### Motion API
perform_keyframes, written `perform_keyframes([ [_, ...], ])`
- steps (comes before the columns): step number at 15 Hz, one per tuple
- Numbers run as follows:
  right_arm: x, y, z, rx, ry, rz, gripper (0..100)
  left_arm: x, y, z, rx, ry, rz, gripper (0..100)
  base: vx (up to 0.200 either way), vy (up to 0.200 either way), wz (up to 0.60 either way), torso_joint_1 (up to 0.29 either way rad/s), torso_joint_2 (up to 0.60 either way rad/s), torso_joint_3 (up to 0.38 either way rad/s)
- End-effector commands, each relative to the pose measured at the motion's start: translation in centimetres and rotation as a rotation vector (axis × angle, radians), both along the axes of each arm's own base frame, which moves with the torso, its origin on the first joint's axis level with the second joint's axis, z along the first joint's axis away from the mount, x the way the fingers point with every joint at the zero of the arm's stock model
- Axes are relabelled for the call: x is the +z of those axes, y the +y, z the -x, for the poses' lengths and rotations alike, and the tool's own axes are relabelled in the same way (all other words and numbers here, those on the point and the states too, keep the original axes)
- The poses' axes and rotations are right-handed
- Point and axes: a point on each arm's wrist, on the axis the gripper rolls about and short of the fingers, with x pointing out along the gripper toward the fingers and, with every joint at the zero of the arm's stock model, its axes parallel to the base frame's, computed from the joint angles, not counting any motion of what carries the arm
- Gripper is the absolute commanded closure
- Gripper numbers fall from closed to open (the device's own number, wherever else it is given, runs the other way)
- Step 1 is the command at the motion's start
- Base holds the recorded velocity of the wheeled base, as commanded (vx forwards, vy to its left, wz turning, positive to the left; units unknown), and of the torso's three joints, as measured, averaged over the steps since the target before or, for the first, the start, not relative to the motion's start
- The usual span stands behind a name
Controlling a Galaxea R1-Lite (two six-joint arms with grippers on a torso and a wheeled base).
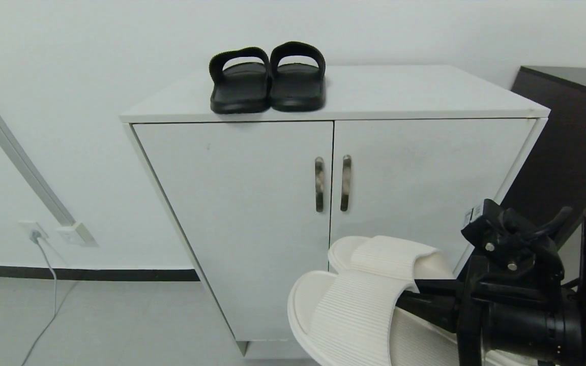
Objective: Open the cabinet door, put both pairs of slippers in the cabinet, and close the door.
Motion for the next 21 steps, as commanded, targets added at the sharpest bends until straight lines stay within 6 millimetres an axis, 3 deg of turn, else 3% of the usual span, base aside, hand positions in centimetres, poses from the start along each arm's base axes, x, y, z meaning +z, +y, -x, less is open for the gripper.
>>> perform_keyframes([
  [1,-0.2,0.1,0.0,0.002,0.006,0.006,100,0.0,0.0,0.0,0.000,0.001,0.000,0,0.000,0.000,0.00,-0.100,0.46,0.369],
  [7,-0.6,0.3,-0.2,0.002,0.012,0.020,100,0.0,0.0,0.0,0.000,0.001,-0.002,0,0.000,0.000,0.00,-0.037,0.41,0.362],
  [16,-0.9,0.1,-0.1,0.007,-0.005,0.024,100,0.3,0.0,-0.4,-0.004,0.043,-0.046,0,0.000,0.000,0.00,0.000,0.03,0.031],
  [17,-1.0,0.1,0.0,0.006,-0.005,0.025,100,1.3,0.0,-0.3,-0.005,0.018,-0.031,0,0.000,0.000,0.00,0.000,0.00,0.000],
  [19,-1.0,0.1,0.0,0.005,-0.007,0.026,100,7.2,-0.1,-0.1,-0.046,-0.060,0.126,0,0.000,0.000,0.00,0.000,0.00,0.000],
  [21,-1.1,0.0,0.0,0.012,-0.022,0.044,100,8.8,-0.3,-1.9,-0.151,0.030,0.122,0,0.000,0.000,0.00,0.000,0.00,0.000],
])
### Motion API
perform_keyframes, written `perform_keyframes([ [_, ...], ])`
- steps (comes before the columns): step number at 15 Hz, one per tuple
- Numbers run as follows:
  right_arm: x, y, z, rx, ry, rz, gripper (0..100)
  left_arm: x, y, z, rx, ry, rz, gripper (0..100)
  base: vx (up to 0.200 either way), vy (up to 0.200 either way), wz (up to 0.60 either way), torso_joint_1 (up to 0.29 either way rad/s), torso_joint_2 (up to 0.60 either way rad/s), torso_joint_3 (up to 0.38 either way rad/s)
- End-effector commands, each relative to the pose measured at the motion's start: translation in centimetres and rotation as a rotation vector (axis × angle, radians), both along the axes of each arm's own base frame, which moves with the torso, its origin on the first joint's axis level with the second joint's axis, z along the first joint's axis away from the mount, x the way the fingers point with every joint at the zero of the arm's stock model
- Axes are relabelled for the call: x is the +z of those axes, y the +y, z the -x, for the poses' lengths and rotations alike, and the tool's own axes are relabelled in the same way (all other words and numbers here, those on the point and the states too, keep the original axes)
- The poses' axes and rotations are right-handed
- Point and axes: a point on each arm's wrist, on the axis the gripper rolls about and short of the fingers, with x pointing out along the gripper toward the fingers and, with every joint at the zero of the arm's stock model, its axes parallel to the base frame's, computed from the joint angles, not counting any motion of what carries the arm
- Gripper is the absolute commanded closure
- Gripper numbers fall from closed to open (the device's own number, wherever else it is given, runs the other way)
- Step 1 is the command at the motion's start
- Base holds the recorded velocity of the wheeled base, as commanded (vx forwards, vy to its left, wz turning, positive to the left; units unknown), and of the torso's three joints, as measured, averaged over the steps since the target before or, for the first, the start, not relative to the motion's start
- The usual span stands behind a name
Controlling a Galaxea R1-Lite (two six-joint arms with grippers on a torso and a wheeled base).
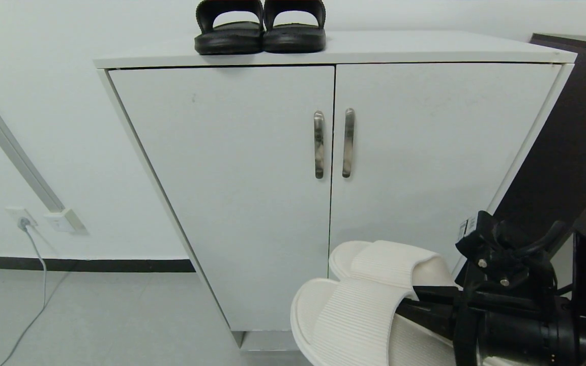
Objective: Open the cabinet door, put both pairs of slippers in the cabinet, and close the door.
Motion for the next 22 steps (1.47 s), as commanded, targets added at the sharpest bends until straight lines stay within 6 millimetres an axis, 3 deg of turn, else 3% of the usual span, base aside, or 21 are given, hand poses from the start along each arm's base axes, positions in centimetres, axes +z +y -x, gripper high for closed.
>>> perform_keyframes([
  [1,-0.3,0.0,0.1,0.006,-0.001,0.012,100,3.1,-0.3,-3.1,-0.136,0.145,0.031,0,0.000,0.000,0.00,0.000,0.00,0.000],
  [3,-0.4,-0.1,0.1,0.007,-0.006,0.008,100,3.6,-0.7,-5.6,-0.293,0.204,0.038,0,0.000,0.000,0.00,0.000,0.00,0.000],
  [7,-0.3,-0.2,0.2,0.006,-0.014,-0.005,100,4.8,-1.3,-10.8,-0.447,0.203,0.011,0,0.000,0.000,0.00,0.000,0.00,0.000],
  [11,-0.3,-0.2,0.1,0.003,-0.012,-0.004,100,5.2,-3.6,-13.4,-0.640,0.223,-0.048,0,0.000,0.000,0.00,0.000,0.00,0.000],
  [16,-0.5,-0.3,-0.1,-0.013,-0.005,0.000,100,8.6,-8.9,-17.3,-0.821,0.174,-0.068,0,0.000,0.000,0.00,0.000,0.00,0.000],
  [22,-0.6,-0.6,-0.3,-0.027,-0.001,0.004,100,12.6,-15.0,-19.9,-1.000,0.108,0.028,0,0.000,0.000,0.00,0.000,0.00,0.000],
])
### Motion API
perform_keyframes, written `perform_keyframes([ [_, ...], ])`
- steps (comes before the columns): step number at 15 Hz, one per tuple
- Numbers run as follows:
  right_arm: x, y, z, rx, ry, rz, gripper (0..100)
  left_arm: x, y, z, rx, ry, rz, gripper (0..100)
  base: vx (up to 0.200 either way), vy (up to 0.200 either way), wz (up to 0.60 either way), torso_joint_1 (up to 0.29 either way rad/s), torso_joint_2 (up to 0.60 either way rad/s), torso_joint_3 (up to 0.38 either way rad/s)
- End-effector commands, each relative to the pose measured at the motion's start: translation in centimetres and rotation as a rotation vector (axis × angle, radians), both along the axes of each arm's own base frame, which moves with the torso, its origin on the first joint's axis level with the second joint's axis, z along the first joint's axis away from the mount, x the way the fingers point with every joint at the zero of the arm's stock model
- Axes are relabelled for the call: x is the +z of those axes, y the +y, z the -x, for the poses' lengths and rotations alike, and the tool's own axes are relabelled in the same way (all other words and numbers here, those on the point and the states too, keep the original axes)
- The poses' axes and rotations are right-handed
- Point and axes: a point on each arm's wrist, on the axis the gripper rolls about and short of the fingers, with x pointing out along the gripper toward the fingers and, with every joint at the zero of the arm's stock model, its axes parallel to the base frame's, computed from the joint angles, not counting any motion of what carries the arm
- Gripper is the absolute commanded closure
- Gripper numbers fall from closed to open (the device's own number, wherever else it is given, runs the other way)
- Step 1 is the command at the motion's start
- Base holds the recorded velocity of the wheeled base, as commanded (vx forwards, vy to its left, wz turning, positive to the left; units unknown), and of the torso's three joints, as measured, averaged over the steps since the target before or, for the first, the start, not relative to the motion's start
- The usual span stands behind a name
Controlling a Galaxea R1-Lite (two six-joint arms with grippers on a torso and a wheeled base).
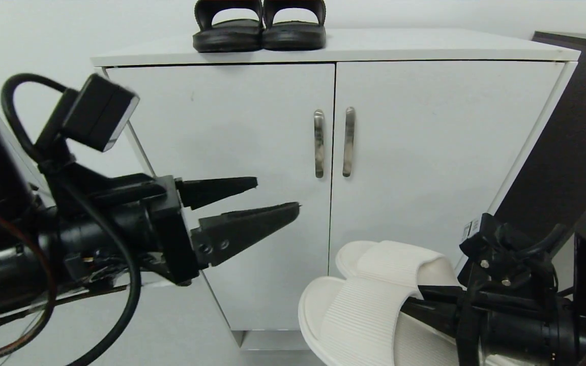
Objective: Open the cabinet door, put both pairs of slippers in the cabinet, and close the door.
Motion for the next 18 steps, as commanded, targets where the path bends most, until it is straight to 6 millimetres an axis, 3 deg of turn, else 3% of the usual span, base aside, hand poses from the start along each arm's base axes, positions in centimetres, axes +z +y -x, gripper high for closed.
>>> perform_keyframes([
  [1,-0.2,0.0,0.0,0.002,0.000,0.006,100,0.3,-3.3,-1.7,-0.072,0.023,-0.002,0,0.000,0.000,0.00,0.000,0.00,0.000],
  [4,-0.1,-0.2,0.1,0.001,-0.004,0.004,100,1.2,-6.0,-3.1,-0.130,0.051,0.031,0,0.000,0.000,0.00,0.000,0.00,0.000],
  [7,-0.3,-0.2,0.1,0.006,0.003,0.007,100,2.6,-7.2,-3.9,-0.265,0.140,0.110,0,0.000,0.000,0.00,0.000,0.00,0.000],
  [11,-0.3,-0.2,0.1,0.017,0.008,0.004,100,2.2,-9.5,-6.8,-0.189,0.142,0.116,0,0.000,0.000,0.00,0.000,0.00,0.000],
  [18,-0.1,-0.3,0.2,0.016,0.001,-0.004,100,2.7,-8.7,-8.2,-0.018,0.070,0.114,0,0.000,0.000,0.00,0.000,0.00,0.000],
])
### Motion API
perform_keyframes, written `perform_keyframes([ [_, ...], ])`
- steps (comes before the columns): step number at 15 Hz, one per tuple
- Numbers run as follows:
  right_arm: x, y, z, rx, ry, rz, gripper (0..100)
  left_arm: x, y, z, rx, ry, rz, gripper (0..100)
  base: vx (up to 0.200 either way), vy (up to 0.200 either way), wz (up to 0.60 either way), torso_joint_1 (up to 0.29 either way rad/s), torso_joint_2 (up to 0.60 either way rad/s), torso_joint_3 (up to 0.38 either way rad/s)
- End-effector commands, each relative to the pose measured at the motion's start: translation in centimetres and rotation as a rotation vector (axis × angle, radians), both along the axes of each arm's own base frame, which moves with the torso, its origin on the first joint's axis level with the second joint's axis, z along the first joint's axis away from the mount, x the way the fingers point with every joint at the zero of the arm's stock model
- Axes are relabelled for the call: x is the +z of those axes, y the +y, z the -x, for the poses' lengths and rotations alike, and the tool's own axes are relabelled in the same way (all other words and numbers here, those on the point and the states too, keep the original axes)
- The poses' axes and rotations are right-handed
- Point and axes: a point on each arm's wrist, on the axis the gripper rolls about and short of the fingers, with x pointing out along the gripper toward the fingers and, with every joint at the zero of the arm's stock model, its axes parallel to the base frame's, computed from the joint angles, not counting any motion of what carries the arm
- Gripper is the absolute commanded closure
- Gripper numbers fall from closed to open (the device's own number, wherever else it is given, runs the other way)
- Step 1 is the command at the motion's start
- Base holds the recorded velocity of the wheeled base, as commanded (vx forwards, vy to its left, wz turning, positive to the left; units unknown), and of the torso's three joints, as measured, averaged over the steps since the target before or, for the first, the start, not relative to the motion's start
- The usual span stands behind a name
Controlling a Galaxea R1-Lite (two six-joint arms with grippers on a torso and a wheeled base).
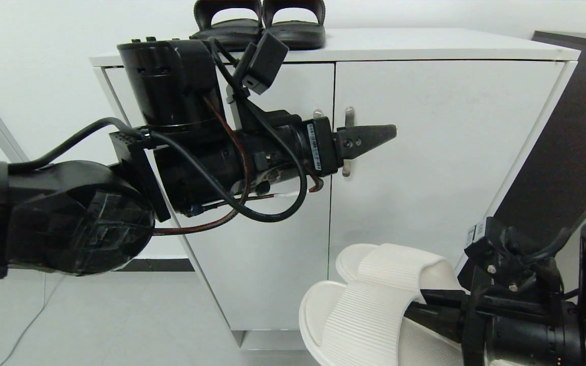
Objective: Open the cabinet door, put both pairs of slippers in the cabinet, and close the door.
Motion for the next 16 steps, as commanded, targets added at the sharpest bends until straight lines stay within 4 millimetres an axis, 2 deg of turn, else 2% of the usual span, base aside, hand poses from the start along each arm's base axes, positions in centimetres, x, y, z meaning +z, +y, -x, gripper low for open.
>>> perform_keyframes([
  [1,0.1,0.0,0.0,0.001,-0.003,-0.002,100,0.0,0.1,-0.2,0.038,-0.007,-0.006,0,0.000,0.000,0.00,0.000,0.00,0.000],
  [8,0.0,0.0,0.0,0.000,-0.001,-0.002,100,-1.3,-1.3,-1.9,0.065,0.006,-0.034,0,0.000,0.000,0.00,0.000,0.00,0.000],
  [13,0.0,0.0,0.0,0.001,-0.001,0.000,100,-1.2,-1.6,-2.3,0.064,0.009,-0.024,0,0.000,0.000,0.00,0.000,0.00,0.000],
  [14,0.0,0.0,0.1,0.002,-0.001,0.000,100,-1.1,-1.6,-2.3,0.063,0.007,-0.023,100,0.000,0.000,0.00,0.000,0.00,0.000],
  [16,0.0,-0.1,0.1,0.002,0.000,0.001,100,-1.2,-1.5,-2.1,0.061,0.010,-0.023,100,0.000,0.000,0.00,0.000,0.00,0.000],
])
